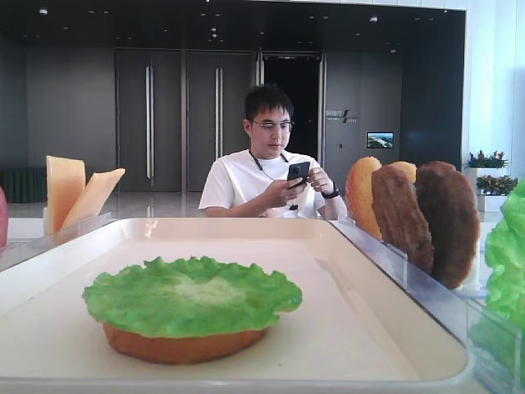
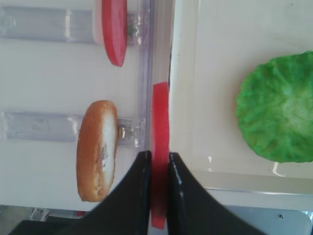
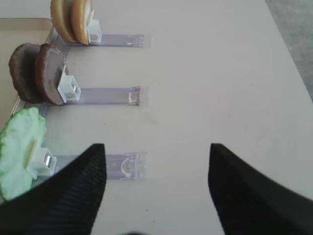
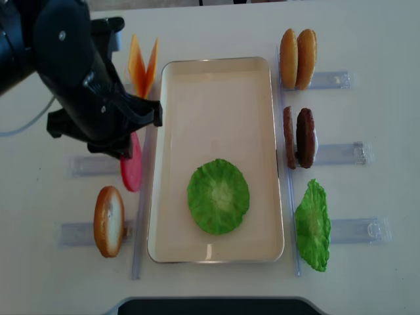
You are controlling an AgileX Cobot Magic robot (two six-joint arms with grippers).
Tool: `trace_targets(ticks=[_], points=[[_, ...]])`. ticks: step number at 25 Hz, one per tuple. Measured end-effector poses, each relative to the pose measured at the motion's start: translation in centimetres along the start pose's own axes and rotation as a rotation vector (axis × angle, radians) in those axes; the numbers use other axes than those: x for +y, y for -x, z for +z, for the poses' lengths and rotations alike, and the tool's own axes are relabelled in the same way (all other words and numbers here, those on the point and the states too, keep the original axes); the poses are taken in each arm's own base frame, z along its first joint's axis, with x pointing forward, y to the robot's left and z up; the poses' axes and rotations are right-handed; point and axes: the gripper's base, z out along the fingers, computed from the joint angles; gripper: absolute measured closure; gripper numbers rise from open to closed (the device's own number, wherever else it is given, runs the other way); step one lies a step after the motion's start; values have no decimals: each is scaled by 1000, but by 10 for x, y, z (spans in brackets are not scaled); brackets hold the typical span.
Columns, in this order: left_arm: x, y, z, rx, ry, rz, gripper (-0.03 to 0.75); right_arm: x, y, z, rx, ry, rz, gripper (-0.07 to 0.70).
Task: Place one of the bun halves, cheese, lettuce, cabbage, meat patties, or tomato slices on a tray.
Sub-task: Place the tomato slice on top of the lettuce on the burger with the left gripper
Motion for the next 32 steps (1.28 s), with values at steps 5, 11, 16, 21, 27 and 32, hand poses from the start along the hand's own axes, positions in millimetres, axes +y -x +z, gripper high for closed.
trace_targets(ticks=[5,11,16,21,27,32], points=[[14,-19,1,17,6,-24,669,0,0,0,0,0,0,170],[21,-33,8,34,-23,-22,670,0,0,0,0,0,0,170],[14,-39,22,21,-138,20,670,0,0,0,0,0,0,170],[12,-49,27,15,-238,74,670,0,0,0,0,0,0,170],[22,-54,32,-7,-480,50,670,0,0,0,0,1,0,170],[35,-58,42,1,-649,38,670,0,0,0,0,1,0,170]])
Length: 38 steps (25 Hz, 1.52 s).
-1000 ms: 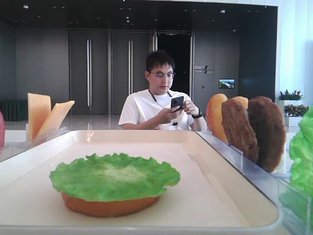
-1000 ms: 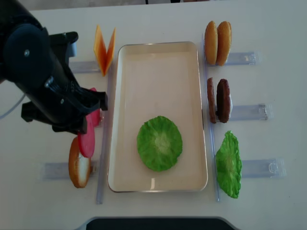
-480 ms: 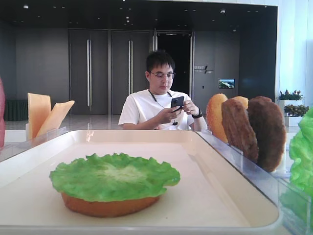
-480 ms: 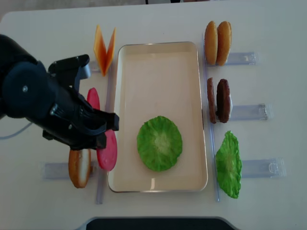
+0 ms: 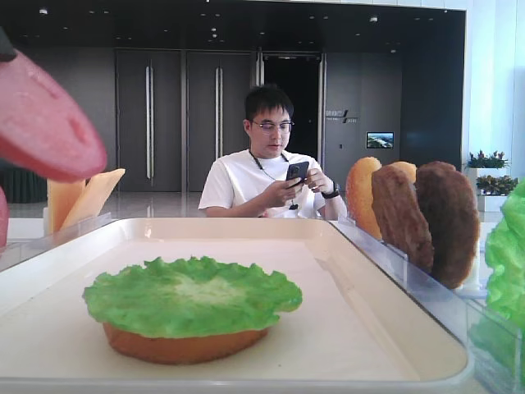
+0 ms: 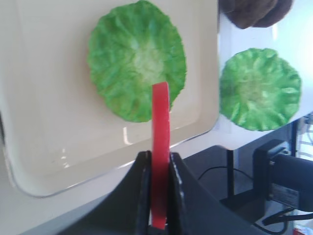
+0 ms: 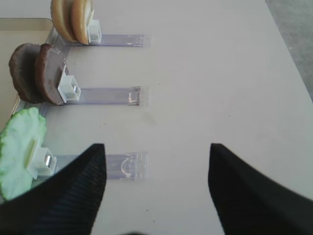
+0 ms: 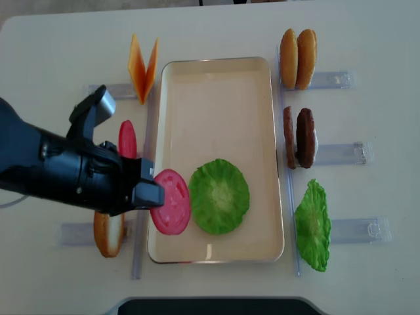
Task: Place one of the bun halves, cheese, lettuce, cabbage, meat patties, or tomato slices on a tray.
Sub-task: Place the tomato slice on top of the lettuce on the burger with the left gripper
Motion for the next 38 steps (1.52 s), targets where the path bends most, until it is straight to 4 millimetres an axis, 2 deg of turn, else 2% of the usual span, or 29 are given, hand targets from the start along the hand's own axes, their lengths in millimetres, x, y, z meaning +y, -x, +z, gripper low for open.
trace_targets(ticks=[6,14,30,38], points=[[4,8,6,-8,-178,36,670,0,0,0,0,0,0,170],[13,20,40,66,-260,33,670,0,0,0,0,0,0,170],[29,29,68,65,-226,7,670,0,0,0,0,0,0,170],[33,33,85,60,-298,-12,671,0,0,0,0,0,0,170]])
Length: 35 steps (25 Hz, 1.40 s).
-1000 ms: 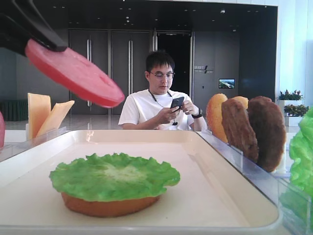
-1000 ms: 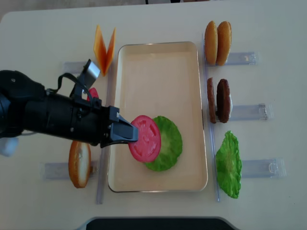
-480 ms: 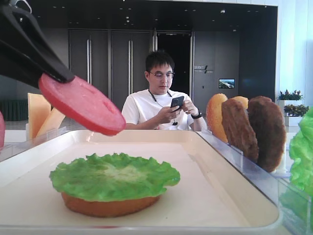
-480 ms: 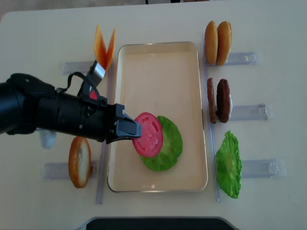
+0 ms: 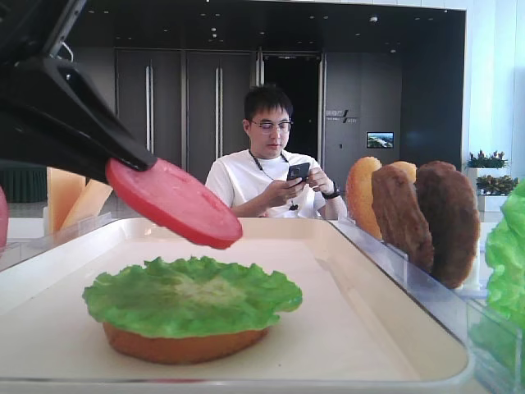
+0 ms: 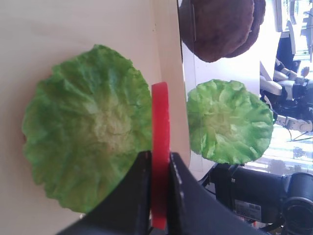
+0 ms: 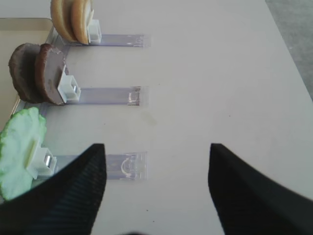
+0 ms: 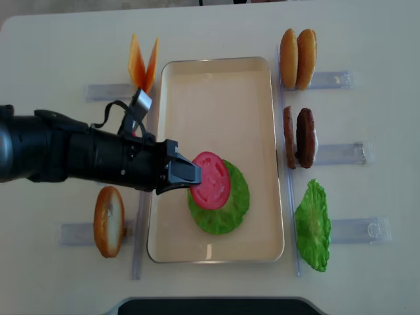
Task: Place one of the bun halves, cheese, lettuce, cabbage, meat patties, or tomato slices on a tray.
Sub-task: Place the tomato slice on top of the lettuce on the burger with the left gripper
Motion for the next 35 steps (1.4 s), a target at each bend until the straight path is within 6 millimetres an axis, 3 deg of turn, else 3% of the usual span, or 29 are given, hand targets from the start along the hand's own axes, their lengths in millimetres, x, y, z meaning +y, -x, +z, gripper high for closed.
trace_targets(ticks=[5,17,35], points=[[-4,-6,11,39,-14,45,671,0,0,0,0,0,0,170],[-3,-6,13,33,7,66,671,0,0,0,0,0,0,170],[6,0,22,-14,-1,-13,671,0,0,0,0,0,0,170]])
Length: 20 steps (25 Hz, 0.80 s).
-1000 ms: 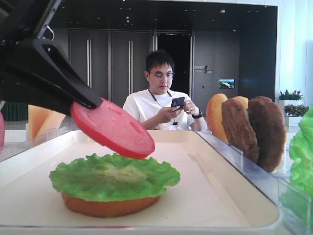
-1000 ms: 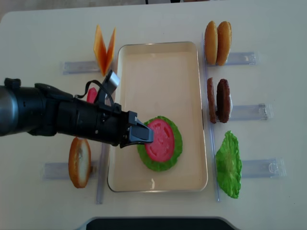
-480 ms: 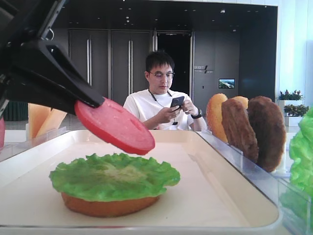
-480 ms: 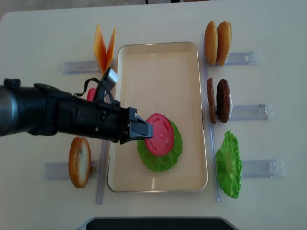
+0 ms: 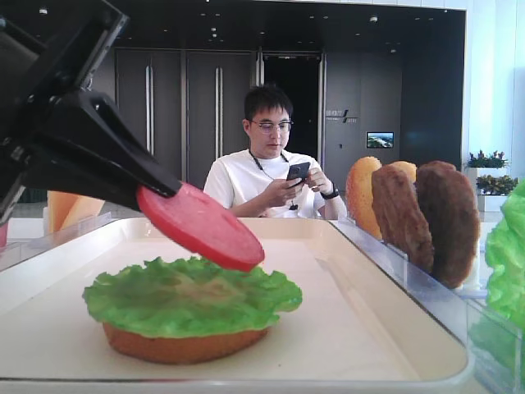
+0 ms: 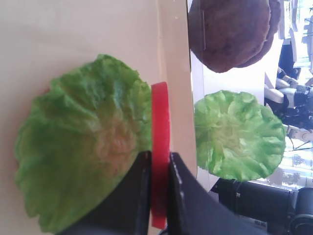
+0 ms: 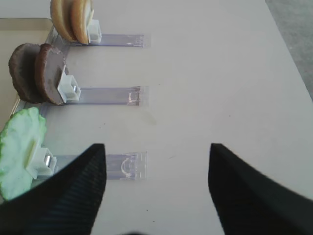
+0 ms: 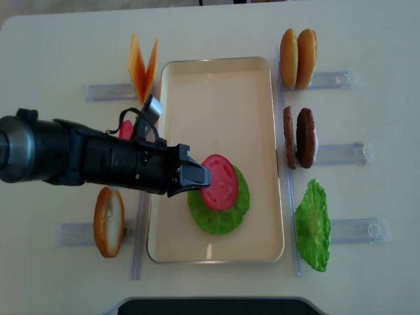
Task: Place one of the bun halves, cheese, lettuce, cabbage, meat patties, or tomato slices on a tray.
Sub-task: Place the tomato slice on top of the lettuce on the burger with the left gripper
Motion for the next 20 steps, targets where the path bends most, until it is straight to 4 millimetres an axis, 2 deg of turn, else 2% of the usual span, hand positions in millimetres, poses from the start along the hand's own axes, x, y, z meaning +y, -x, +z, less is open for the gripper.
trace_targets(ticks=[9,20], points=[[-1,2,0,-20,-15,5,671,0,0,0,0,0,0,170],[-9,-6,9,7,-4,32,671,0,0,0,0,0,0,170]])
